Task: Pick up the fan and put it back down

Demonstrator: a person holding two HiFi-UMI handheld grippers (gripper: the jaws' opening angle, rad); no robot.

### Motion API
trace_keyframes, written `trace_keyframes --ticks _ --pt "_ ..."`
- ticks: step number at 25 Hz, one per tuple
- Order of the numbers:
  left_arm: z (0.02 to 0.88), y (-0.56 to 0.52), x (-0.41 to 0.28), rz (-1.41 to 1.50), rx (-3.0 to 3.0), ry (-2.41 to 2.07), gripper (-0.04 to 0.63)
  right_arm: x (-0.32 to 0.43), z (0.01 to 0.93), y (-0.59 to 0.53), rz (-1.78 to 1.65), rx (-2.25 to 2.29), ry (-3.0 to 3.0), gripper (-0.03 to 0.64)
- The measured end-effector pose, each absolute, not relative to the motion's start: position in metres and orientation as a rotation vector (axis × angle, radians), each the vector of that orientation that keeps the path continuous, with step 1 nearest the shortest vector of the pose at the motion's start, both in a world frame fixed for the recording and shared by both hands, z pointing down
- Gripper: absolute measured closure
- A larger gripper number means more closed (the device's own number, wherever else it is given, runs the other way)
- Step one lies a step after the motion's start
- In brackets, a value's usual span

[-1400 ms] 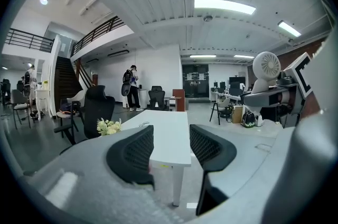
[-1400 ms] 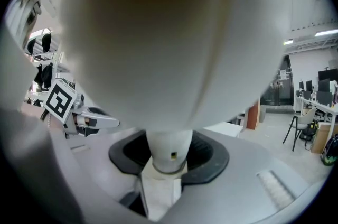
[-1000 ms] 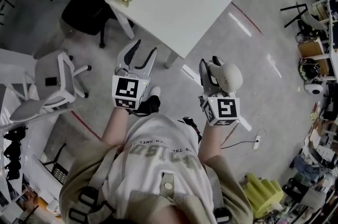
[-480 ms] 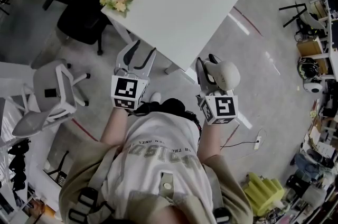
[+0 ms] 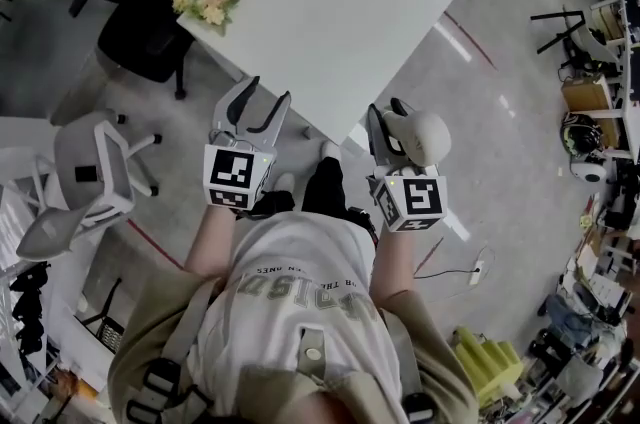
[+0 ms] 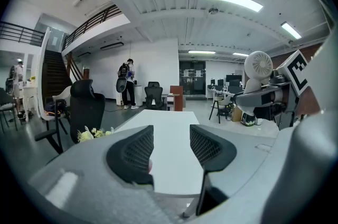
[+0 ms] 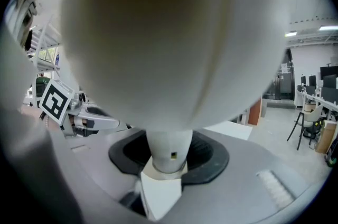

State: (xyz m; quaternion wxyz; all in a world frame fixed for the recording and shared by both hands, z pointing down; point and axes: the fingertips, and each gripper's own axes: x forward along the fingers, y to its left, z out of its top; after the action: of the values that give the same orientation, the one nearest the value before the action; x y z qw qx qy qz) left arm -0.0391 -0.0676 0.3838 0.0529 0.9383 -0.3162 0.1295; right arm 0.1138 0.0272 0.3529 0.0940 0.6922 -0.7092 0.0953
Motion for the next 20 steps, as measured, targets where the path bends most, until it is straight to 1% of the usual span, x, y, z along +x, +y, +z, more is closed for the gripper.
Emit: trace_keyframes --ticks 11,20 --pt "0.396 -0.109 0.008 0.387 2.734 -1.109 0.373 0.161 0.369 -0.045 0.256 1.825 -2.221 0.462" --pt "0.397 -0.127 0.032 0.378 2.661 -1.271 0.373 0.192 0.379 -0.091 0.230 1.658 -2.315 0.462"
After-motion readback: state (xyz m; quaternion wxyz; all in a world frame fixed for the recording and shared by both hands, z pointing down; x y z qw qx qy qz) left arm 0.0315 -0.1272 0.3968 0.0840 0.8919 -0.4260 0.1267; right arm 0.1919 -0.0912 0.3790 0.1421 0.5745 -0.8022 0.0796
